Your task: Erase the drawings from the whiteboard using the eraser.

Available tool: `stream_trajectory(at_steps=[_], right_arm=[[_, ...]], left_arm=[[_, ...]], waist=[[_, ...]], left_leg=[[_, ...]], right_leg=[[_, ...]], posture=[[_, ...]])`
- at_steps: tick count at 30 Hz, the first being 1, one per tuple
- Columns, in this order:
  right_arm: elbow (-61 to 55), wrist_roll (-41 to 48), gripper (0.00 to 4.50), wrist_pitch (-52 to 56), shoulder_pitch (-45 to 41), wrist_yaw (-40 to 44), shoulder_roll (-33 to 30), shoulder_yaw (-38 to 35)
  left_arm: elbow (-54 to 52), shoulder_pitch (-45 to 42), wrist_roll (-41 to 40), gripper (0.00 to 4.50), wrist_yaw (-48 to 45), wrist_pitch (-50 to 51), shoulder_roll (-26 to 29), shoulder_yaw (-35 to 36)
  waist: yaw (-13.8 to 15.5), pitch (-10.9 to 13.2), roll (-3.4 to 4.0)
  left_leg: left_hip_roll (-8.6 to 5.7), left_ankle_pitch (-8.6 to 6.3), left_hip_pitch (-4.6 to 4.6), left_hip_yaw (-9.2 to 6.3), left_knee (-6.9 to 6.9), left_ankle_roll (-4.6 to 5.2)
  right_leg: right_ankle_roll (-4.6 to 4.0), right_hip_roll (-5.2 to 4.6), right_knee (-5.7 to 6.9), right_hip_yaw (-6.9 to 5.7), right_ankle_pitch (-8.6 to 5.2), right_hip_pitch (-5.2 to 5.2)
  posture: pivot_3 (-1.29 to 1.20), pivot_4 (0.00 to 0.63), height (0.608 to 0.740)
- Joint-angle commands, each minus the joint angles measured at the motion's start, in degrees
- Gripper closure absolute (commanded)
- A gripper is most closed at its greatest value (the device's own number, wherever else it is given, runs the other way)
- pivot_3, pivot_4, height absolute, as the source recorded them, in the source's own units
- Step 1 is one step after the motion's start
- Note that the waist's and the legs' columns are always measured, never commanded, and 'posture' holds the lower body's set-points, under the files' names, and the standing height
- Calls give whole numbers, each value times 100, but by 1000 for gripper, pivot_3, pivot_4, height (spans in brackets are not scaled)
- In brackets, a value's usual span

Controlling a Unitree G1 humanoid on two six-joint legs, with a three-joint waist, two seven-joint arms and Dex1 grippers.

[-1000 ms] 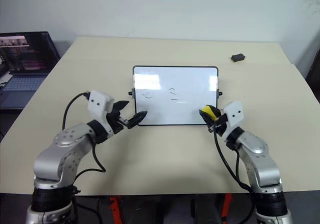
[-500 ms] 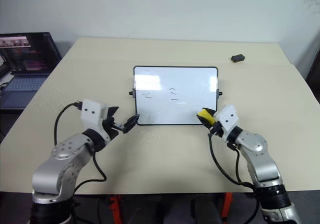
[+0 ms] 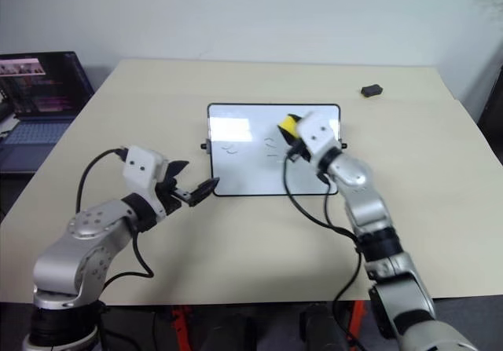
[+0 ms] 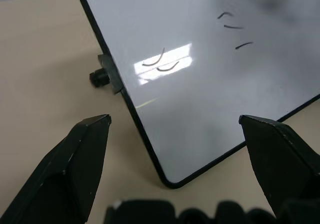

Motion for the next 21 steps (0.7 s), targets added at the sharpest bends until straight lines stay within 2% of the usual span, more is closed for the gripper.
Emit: stream_trajectory(at_steps=[1,4,8,12,16,17,21], right_arm=[[1078,-293,3356,-683,-534,-404,159,11],[1968,-451,3356,-953,-696,-577,300,76],[2404,-627,3356,-1014,-393,-317,346,334],[2388,-726,3356,-755,-57,41,273,563],[2169,-871,3356,-676,295,305,201,802],[2121,-898,3356,-707,346,313,188,834],[1807,-862,3356,-1242,345,194,147,745]], left_arm=[[-50,-78,-32,0,-56,-14,96,41],[-56,-107,-29,0,-54,1,109,40],[-106,-121,-48,0,-41,46,131,67],[-135,-131,-50,0,-30,81,138,80],[-138,-209,-46,0,-13,128,125,34],[-130,-225,-46,0,-17,131,127,24],[-76,-294,-33,0,-50,118,137,-26]], waist=[[8,0,0],[22,0,-1],[5,-3,-4],[-3,-6,-5],[-32,-4,-1],[-36,-4,-1],[-41,-4,-2]], left_leg=[[0,0,-3,1,0,0],[-2,0,-12,1,0,0],[-2,-1,-8,6,1,1],[-1,-1,30,6,1,2],[4,0,160,3,-3,3],[4,1,183,4,-3,5],[3,9,204,3,0,14]], right_leg=[[0,-1,-3,1,0,-2],[0,-4,-12,0,0,-4],[0,-6,-9,5,0,-2],[-3,-4,12,5,2,23],[-9,4,1,3,-4,153],[13,6,-2,6,-18,176],[20,6,0,9,-21,198]], posture=[[0,150,740],[0,150,740],[0,150,740],[0,150,740],[0,150,740],[0,150,740],[0,150,740]])
